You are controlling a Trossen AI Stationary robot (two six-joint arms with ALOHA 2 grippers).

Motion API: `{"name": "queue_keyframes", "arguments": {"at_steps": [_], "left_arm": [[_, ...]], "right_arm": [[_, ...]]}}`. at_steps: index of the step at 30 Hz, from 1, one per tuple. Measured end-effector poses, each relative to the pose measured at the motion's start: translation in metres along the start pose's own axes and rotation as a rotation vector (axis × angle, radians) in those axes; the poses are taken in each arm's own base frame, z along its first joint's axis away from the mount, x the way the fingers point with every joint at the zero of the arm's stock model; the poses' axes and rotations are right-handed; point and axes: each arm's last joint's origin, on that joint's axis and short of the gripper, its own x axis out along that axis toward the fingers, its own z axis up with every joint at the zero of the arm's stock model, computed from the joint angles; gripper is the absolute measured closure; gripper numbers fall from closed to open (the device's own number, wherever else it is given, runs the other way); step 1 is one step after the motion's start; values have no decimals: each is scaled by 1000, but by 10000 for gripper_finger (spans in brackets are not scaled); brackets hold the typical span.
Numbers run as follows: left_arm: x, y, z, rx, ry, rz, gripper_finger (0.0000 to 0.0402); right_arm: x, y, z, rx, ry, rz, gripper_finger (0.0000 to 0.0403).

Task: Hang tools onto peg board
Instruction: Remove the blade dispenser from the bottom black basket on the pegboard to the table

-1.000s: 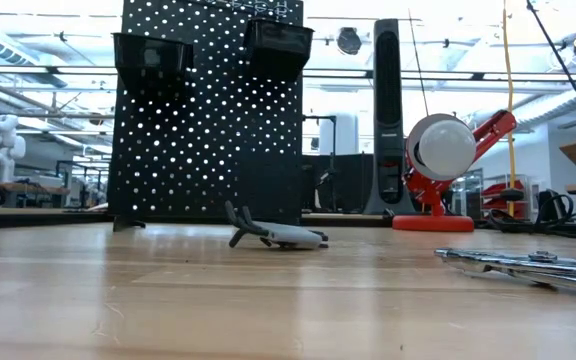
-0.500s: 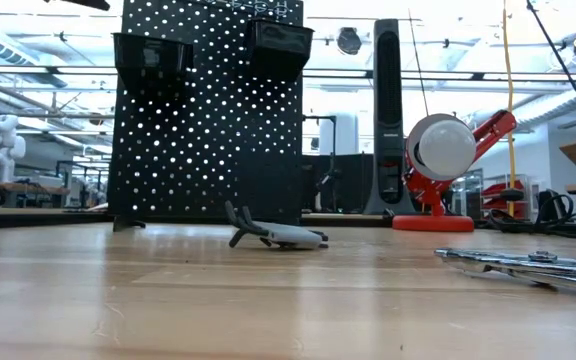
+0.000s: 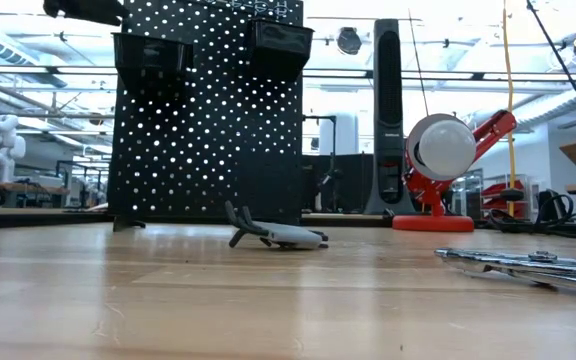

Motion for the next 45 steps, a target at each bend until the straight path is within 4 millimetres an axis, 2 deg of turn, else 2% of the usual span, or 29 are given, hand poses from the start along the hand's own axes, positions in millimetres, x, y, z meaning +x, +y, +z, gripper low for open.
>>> {"name": "queue_keyframes", "arguments": {"at_steps": [7, 19, 30, 45], "left_arm": [[-1, 2, 1, -42, -8, 39, 159], [28, -17, 14, 20, -18, 46, 159], [34, -23, 19, 37, -42, 4, 160], [34, -25, 18, 36, -34, -65, 273]], "right_arm": [[0, 1, 0, -12, -1, 2, 227], [-1, 4, 1, -22, -3, 9, 227], [-2, 5, 1, -28, -2, 11, 227], [-2, 5, 1, -26, -2, 11, 227]]}}
